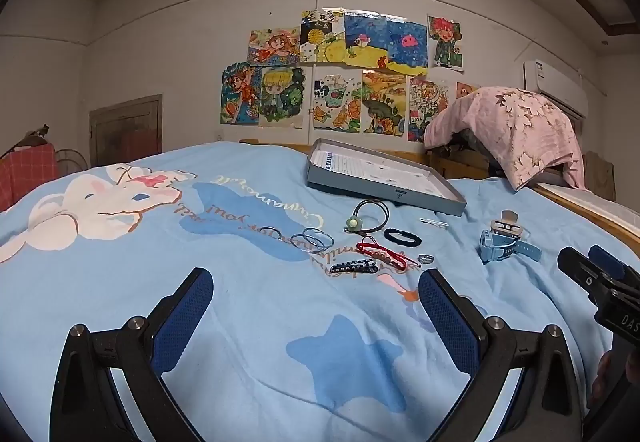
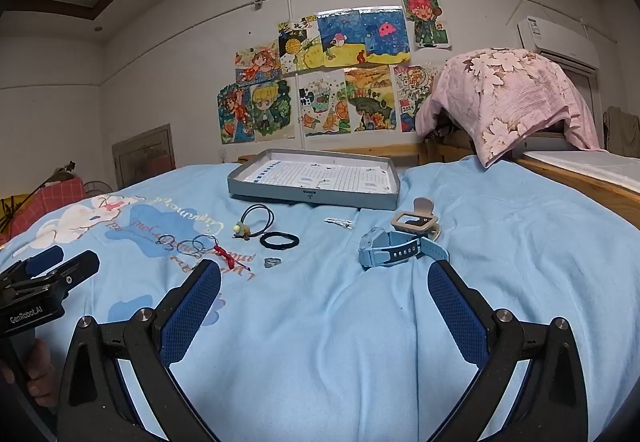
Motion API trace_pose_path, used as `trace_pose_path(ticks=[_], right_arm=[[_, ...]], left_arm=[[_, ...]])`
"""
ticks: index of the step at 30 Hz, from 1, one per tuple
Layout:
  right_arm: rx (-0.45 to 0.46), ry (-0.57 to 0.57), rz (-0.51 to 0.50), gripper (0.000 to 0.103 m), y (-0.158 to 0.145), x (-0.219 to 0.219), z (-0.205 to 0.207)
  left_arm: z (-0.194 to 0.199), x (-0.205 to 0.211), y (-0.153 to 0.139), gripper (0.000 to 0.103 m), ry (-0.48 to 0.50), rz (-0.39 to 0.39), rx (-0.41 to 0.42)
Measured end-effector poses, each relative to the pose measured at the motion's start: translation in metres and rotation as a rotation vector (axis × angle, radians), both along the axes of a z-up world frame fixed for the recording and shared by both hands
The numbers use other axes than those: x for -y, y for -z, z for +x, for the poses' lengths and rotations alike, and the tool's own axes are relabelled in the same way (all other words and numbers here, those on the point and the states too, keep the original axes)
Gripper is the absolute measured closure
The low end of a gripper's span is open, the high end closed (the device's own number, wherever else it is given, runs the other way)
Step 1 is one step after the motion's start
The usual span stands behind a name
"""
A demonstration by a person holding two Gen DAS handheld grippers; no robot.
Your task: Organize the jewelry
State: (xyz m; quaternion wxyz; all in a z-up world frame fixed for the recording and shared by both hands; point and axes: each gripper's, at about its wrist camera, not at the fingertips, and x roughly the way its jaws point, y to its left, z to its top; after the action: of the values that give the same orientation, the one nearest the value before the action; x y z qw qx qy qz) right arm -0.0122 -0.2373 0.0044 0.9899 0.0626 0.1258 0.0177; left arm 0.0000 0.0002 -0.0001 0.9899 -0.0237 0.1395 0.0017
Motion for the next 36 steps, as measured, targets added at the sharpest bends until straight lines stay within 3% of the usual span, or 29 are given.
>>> trace_pose_path(ticks=[36], right_arm=[[0.009,-0.005,0.002,0.001,0.0003,0.0015,0.0]], left_arm=[[0.0001,-0.0001,0.0001,0.0,0.0,-0.006,-0.004]])
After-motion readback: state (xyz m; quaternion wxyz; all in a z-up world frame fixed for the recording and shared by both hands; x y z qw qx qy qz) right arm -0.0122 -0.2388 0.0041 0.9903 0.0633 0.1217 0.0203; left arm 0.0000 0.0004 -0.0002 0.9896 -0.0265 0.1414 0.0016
